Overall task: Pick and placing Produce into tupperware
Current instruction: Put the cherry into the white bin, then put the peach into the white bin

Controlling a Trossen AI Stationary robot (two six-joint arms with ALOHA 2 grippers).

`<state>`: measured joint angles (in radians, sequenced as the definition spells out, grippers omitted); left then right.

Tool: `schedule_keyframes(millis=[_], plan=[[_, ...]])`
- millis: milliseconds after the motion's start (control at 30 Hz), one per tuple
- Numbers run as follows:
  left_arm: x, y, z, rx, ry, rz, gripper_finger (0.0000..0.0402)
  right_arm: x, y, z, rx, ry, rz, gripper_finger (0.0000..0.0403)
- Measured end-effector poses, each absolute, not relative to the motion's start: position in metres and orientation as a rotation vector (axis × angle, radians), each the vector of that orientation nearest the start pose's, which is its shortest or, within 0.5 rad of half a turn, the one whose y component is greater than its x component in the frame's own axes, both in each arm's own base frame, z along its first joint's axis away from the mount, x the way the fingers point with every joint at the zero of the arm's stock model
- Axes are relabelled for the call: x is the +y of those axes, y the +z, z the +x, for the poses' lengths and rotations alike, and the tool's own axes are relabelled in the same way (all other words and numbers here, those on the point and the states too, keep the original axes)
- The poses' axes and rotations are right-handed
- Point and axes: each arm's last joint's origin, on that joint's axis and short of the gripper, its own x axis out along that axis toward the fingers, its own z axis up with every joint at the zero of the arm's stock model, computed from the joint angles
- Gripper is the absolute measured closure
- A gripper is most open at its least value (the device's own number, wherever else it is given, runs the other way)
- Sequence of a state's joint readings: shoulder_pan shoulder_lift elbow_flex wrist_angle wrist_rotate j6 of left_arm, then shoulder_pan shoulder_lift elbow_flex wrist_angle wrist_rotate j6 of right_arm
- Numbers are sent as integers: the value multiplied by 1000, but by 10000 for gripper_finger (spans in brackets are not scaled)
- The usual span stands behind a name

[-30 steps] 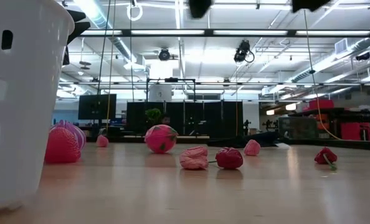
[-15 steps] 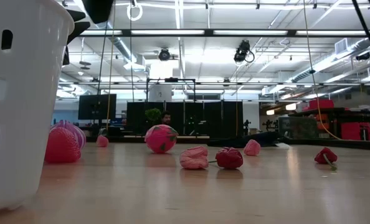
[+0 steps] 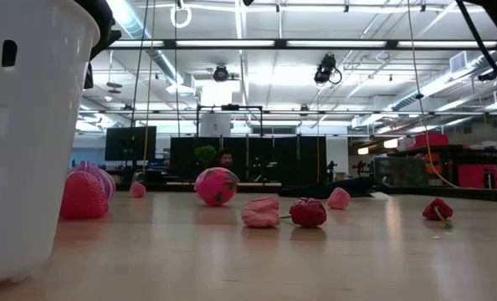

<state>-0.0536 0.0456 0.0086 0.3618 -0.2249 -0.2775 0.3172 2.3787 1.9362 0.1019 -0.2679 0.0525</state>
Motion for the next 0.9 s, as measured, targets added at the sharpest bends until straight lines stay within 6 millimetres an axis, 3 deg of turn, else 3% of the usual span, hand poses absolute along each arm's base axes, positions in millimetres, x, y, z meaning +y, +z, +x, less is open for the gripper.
schedule_keyframes(millis=[333, 433, 533, 633, 800, 900], plan=[[1, 197, 94, -345, 121, -340, 294, 176, 191, 520, 387, 564, 18, 281], [1, 197, 95, -341, 120, -346, 294, 169, 210, 519, 354, 548, -4, 264], [1, 196, 95, -333, 121, -345, 294, 153, 247, 510, 348, 477, -39, 258], [1, 196, 95, -335, 118, -360, 294, 133, 276, 487, 508, 387, -76, 258], [1, 205, 93, -283, 113, -469, 294, 102, 300, 431, 950, 240, 2, 262], [2, 219, 88, -205, 132, -486, 294, 96, 312, 403, 1062, 118, 43, 263]])
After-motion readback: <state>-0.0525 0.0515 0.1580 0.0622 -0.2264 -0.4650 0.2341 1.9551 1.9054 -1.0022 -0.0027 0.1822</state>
